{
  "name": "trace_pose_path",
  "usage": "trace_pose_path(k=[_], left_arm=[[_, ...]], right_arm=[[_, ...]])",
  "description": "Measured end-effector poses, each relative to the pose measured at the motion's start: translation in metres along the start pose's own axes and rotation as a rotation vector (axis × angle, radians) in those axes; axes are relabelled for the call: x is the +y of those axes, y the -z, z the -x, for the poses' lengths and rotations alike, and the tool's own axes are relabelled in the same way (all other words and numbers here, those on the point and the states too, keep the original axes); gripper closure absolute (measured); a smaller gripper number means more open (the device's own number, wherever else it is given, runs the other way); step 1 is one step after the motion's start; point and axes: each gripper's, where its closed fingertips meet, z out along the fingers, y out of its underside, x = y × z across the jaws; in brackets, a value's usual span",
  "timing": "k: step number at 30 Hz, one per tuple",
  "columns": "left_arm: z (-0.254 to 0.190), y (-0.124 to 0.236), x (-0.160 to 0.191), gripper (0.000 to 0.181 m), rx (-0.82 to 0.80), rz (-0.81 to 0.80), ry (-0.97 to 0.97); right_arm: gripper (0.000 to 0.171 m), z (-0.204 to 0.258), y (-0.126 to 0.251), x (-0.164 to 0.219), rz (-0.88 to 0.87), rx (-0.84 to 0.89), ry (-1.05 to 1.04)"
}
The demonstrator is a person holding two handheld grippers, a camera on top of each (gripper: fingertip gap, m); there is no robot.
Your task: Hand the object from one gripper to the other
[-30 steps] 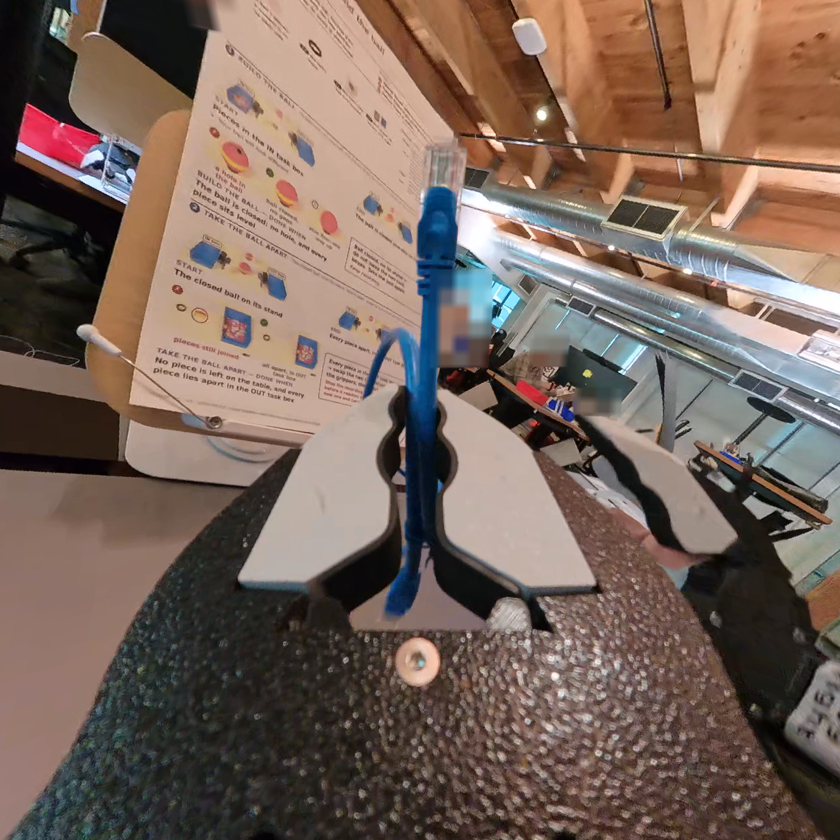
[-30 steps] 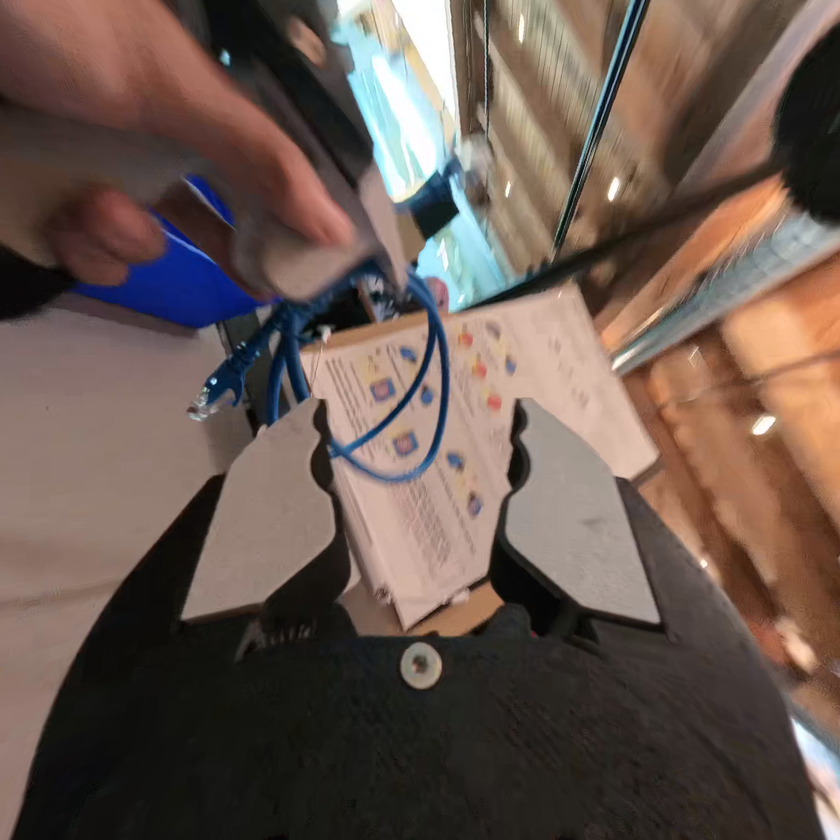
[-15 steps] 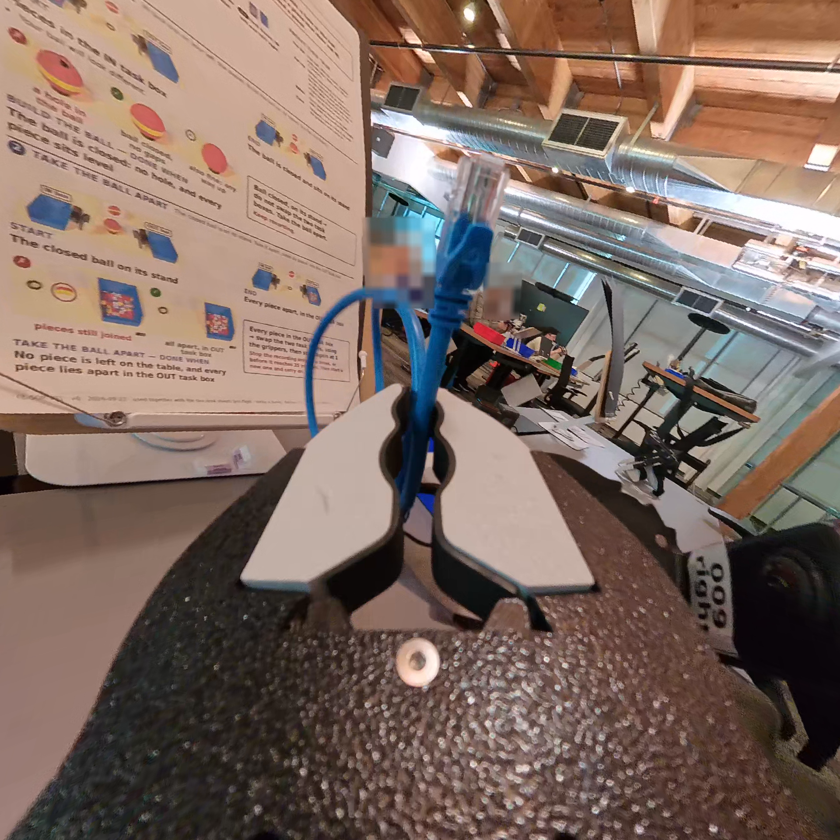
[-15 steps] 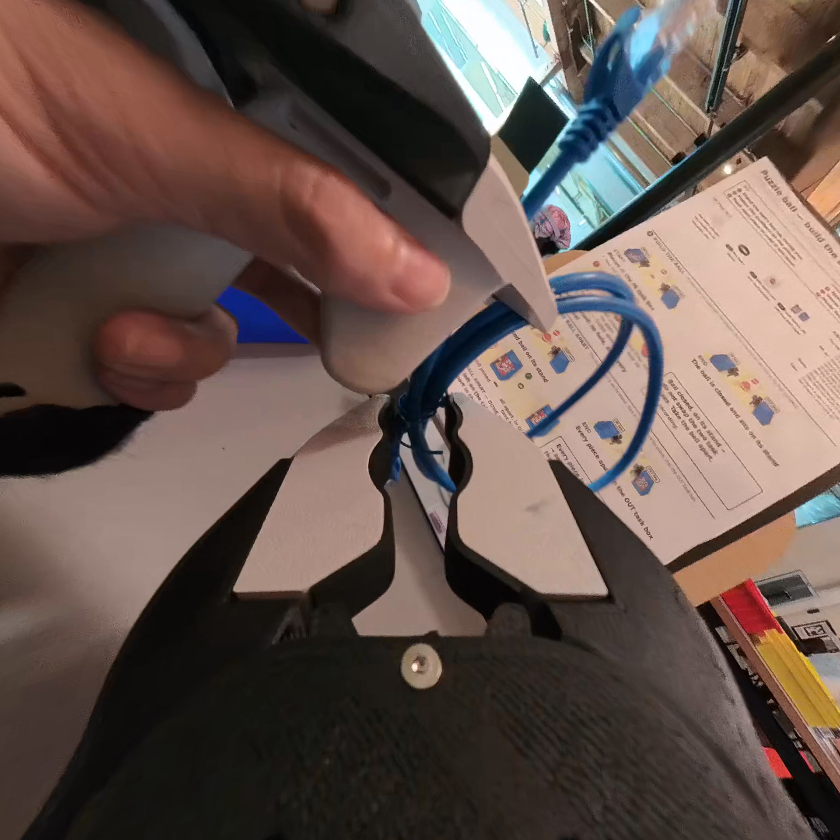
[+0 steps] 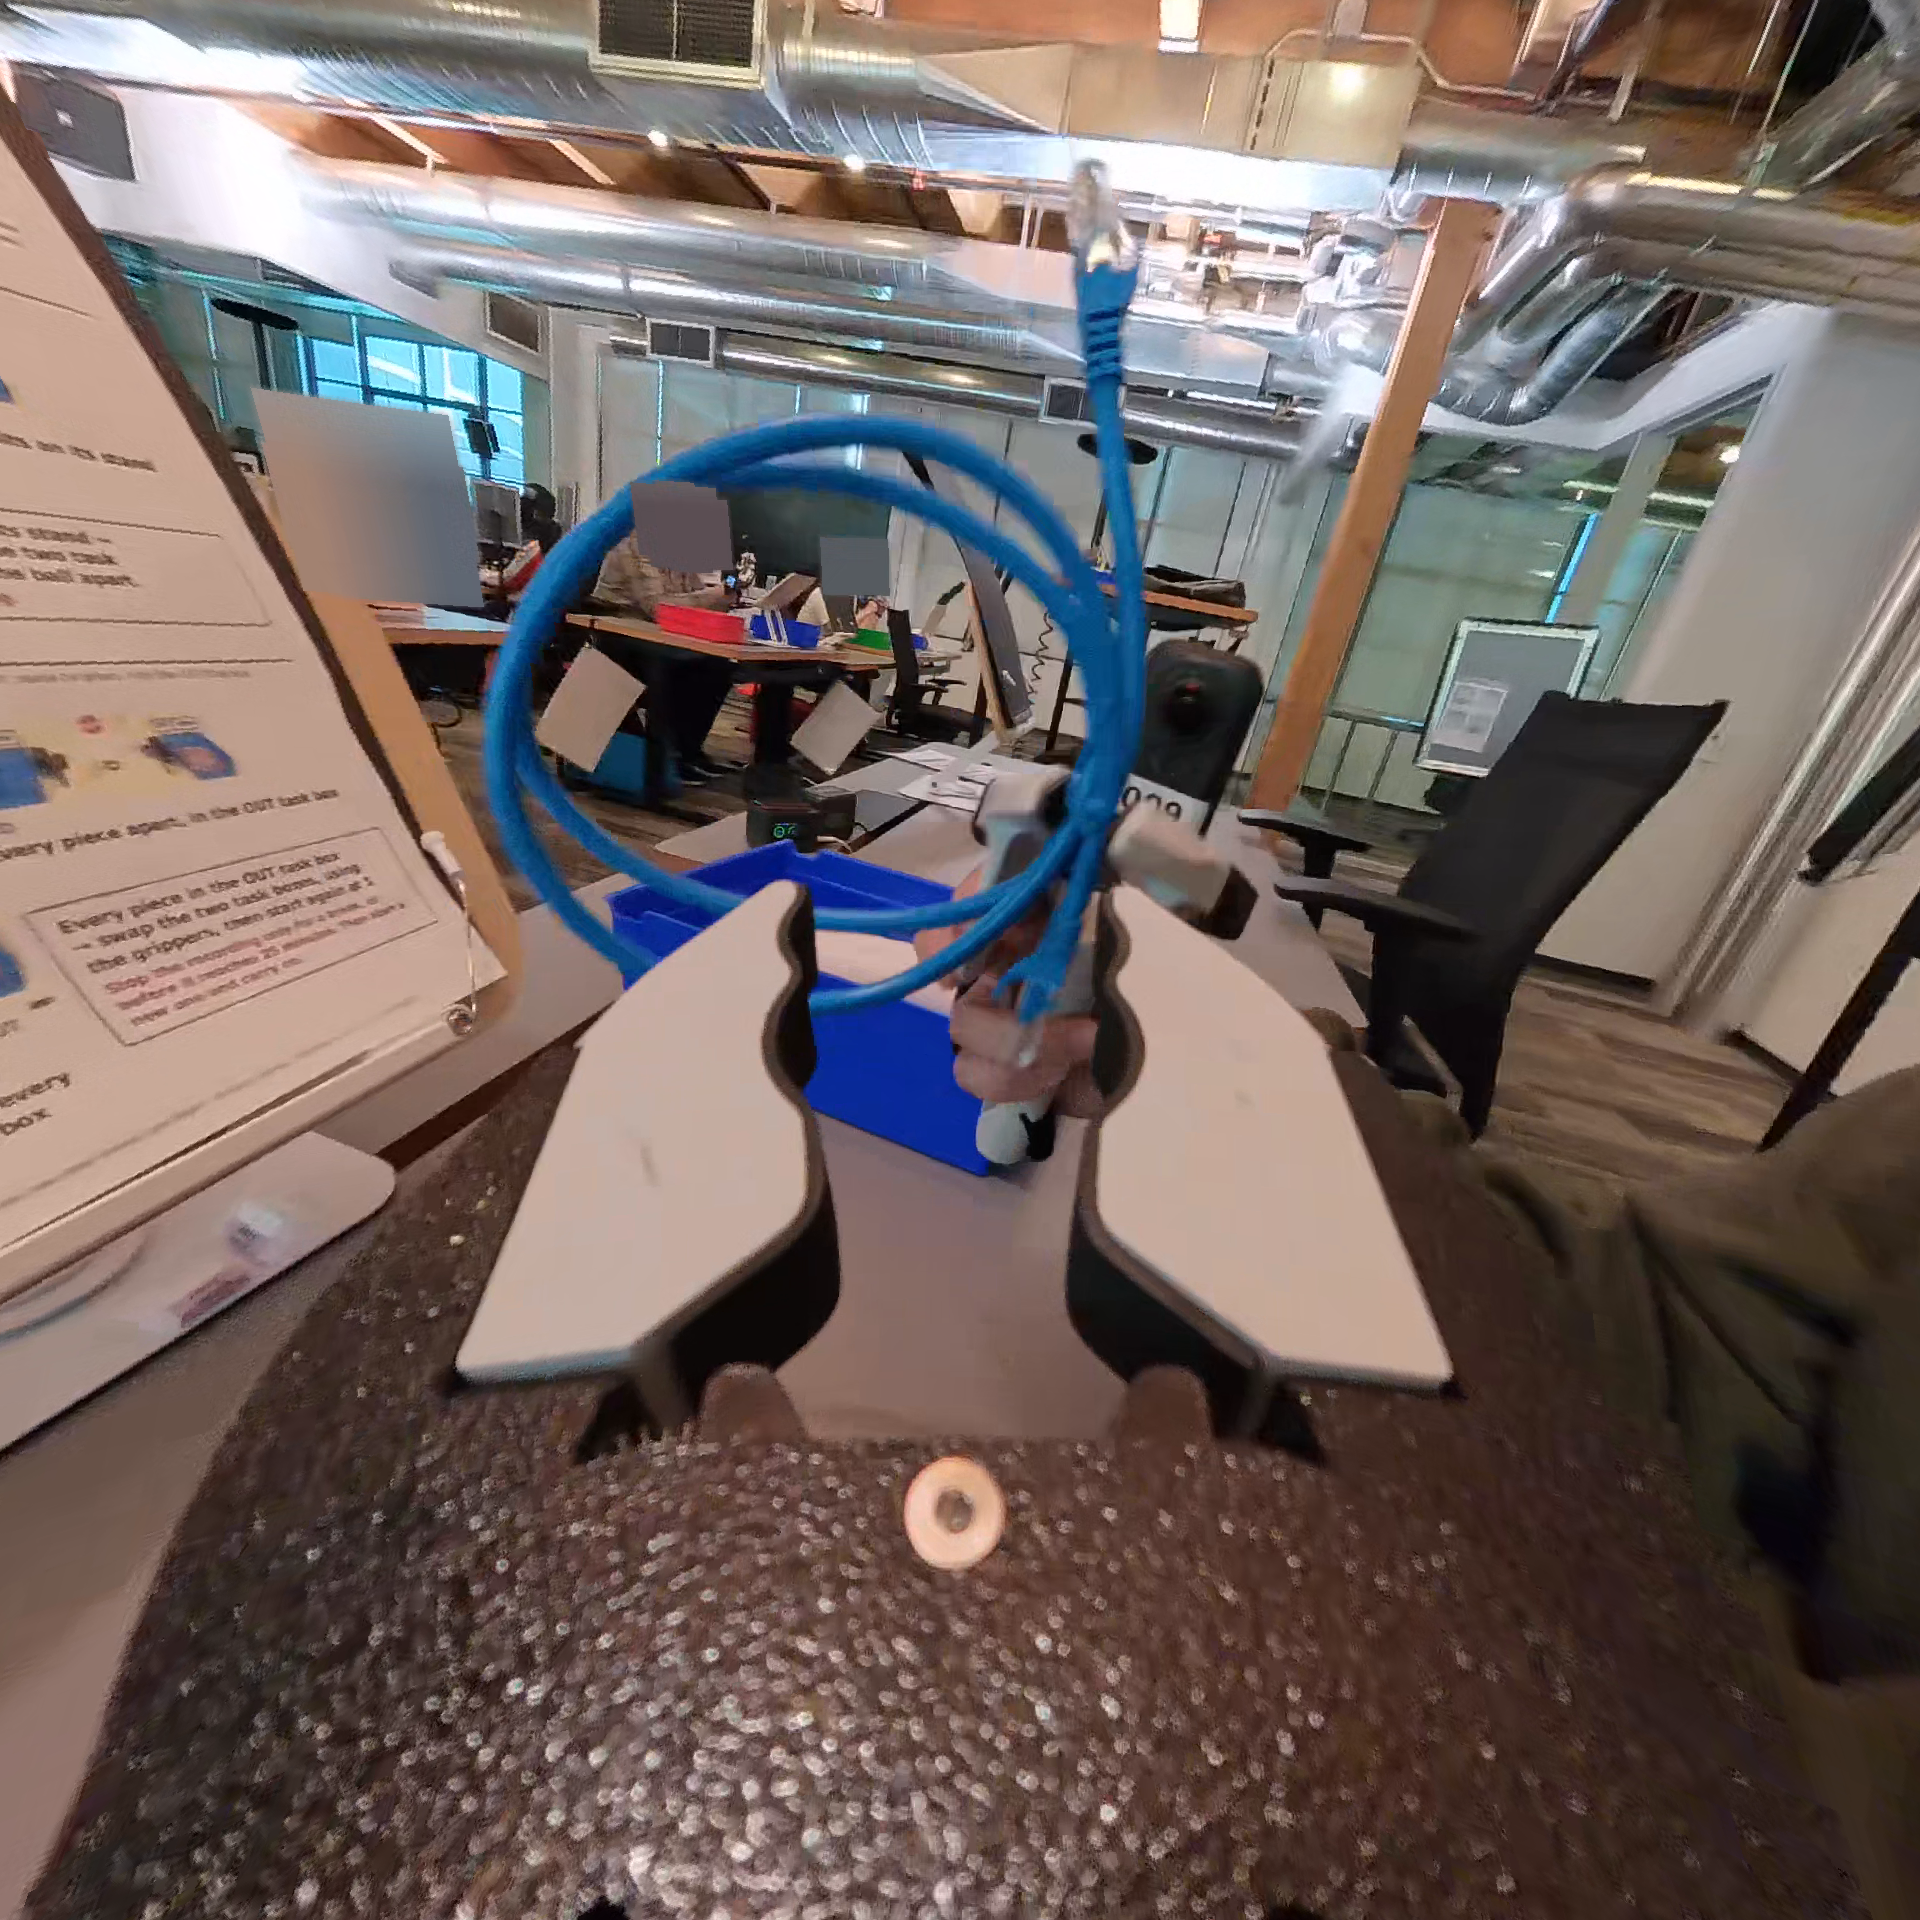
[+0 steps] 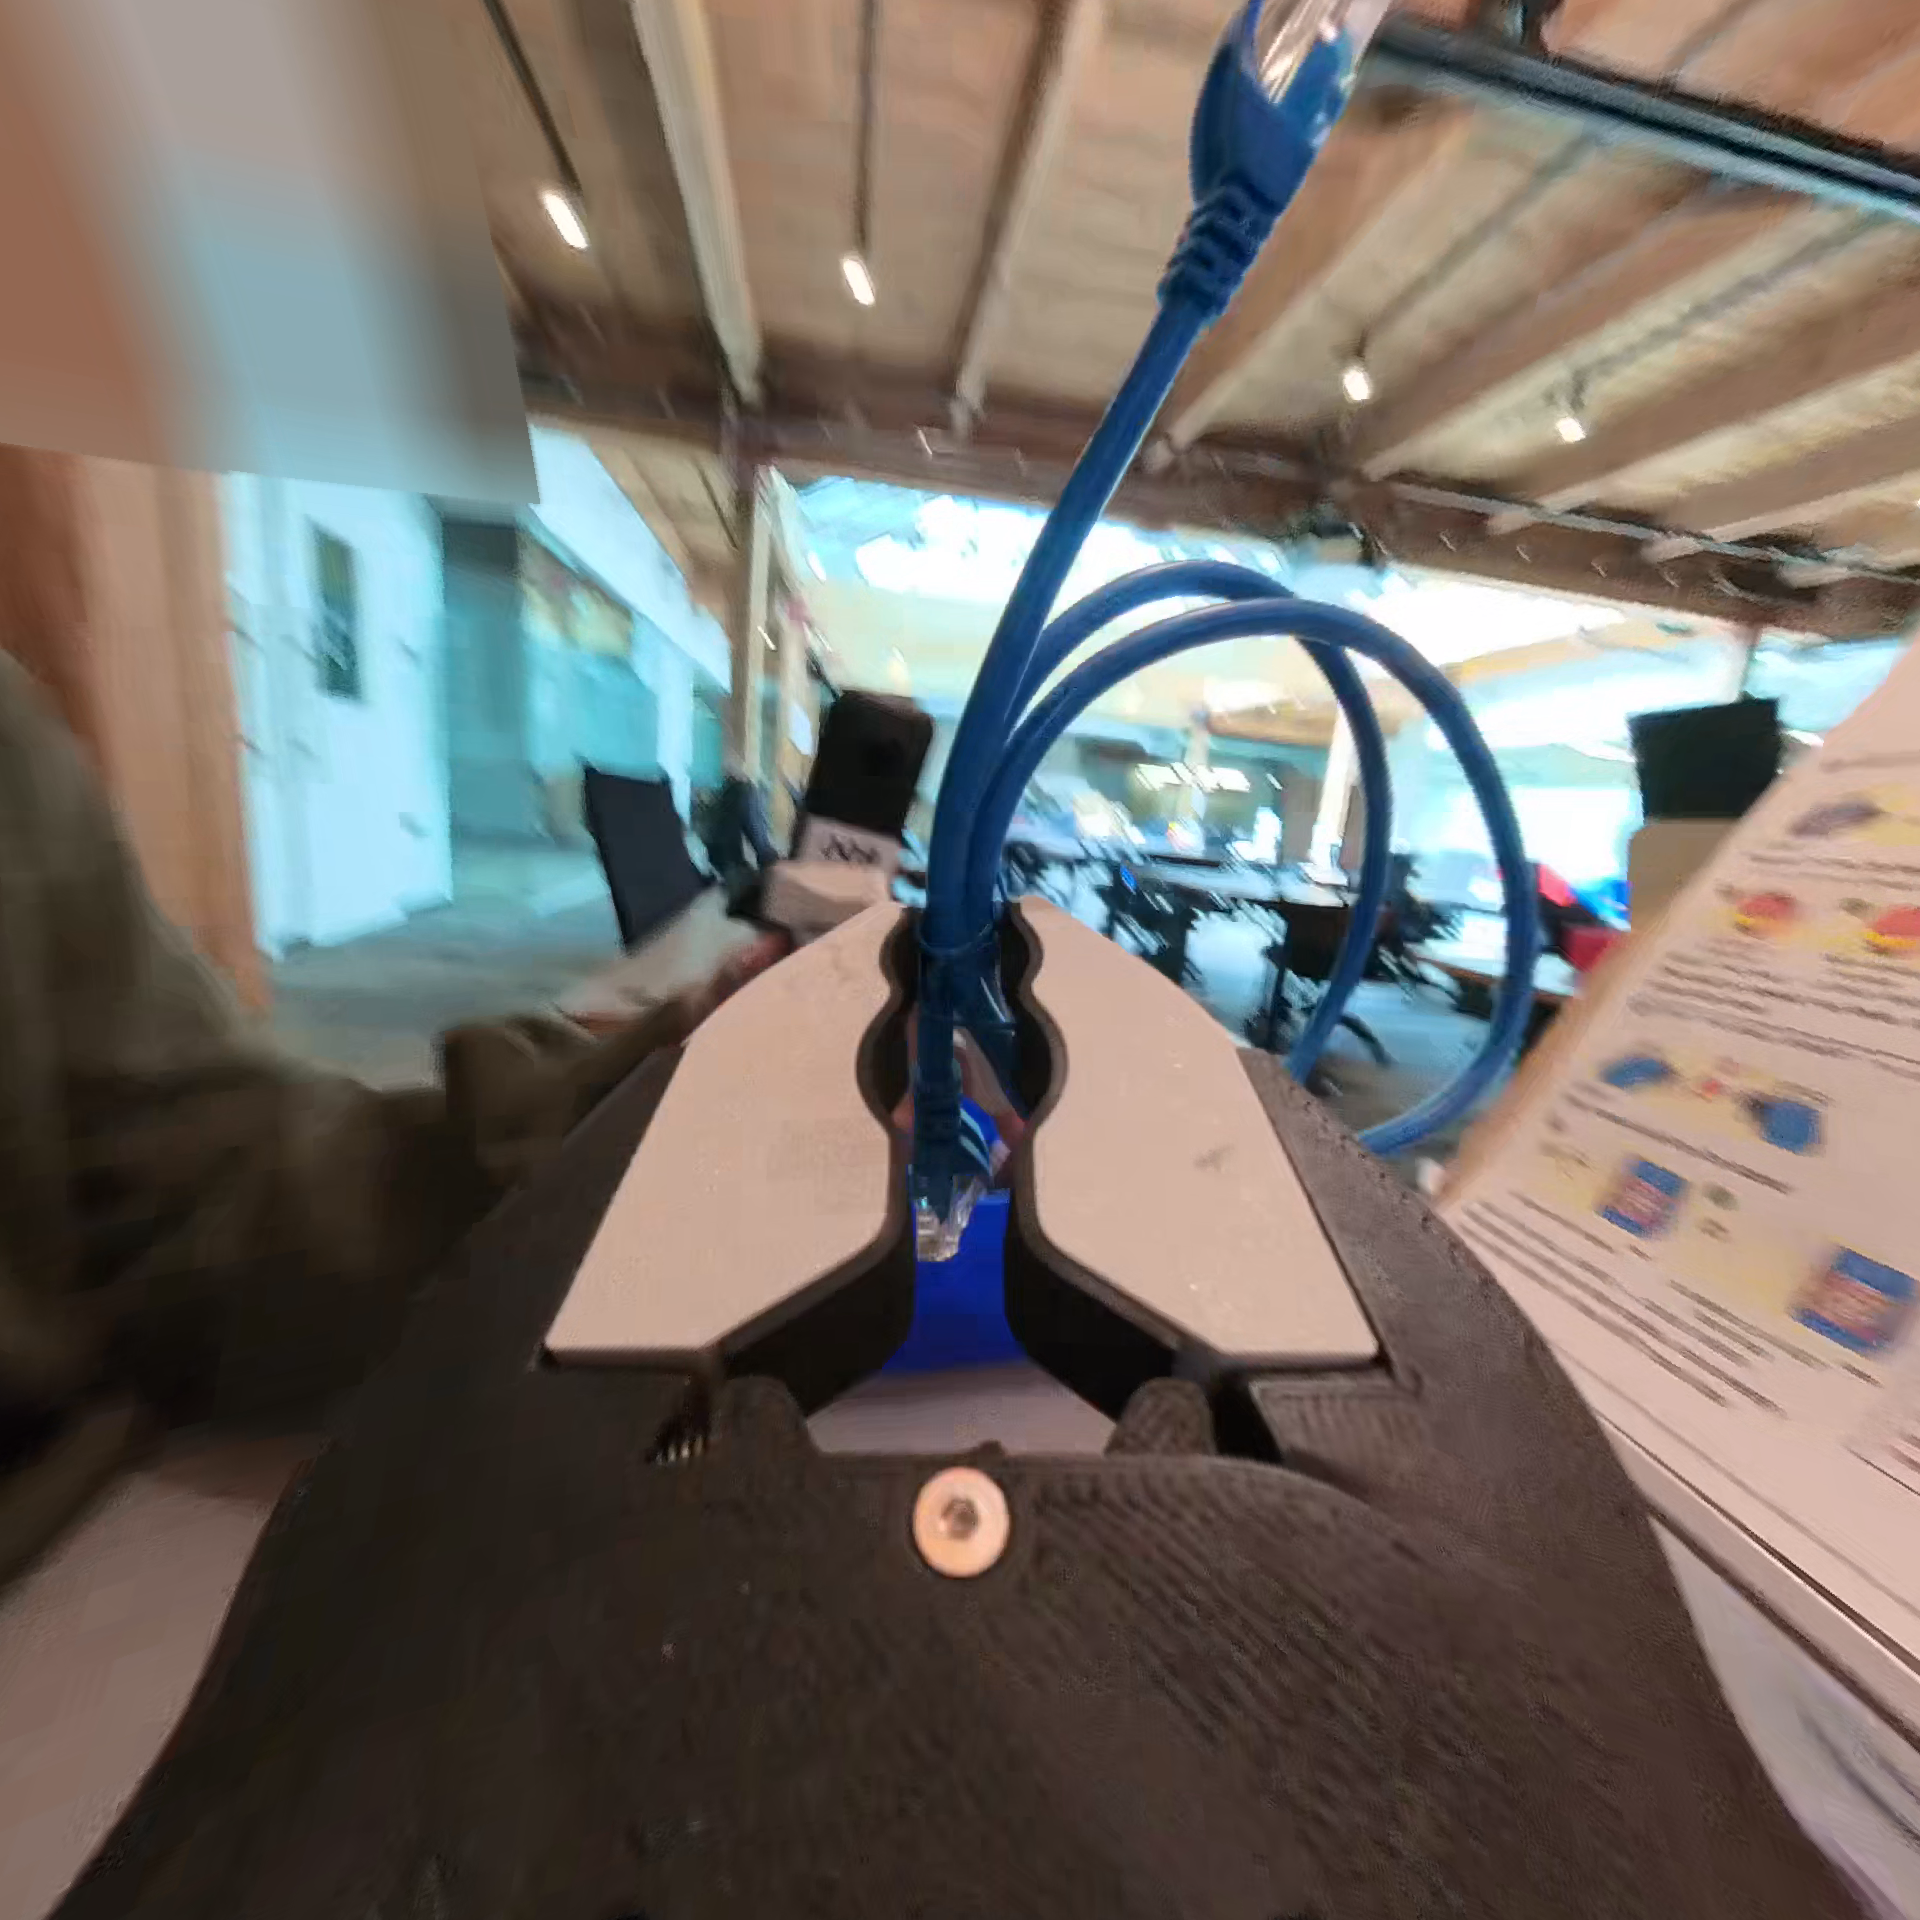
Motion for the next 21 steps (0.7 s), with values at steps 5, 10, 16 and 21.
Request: trace_pose_path(k=[5,10,16,21], left_arm=[[0.038,0.016,-0.007,0.125,-0.142,-0.108,0.136],[0.016,-0.005,0.006,0.104,0.104,-0.127,0.339],[-0.019,-0.021,0.006,0.138,0.389,-0.204,0.513],[-0.006,-0.013,0.001,0.174,0.355,-0.277,0.509]], right_arm=[[0.157,0.01,0.017,-0.035,-0.239,-0.141,-0.158],[0.156,0.022,0.018,-0.044,-0.351,-0.292,-0.302],[0.156,0.029,0.006,-0.034,-0.358,-0.383,-0.42],[0.156,0.01,0.004,-0.02,-0.262,-0.23,-0.39]])
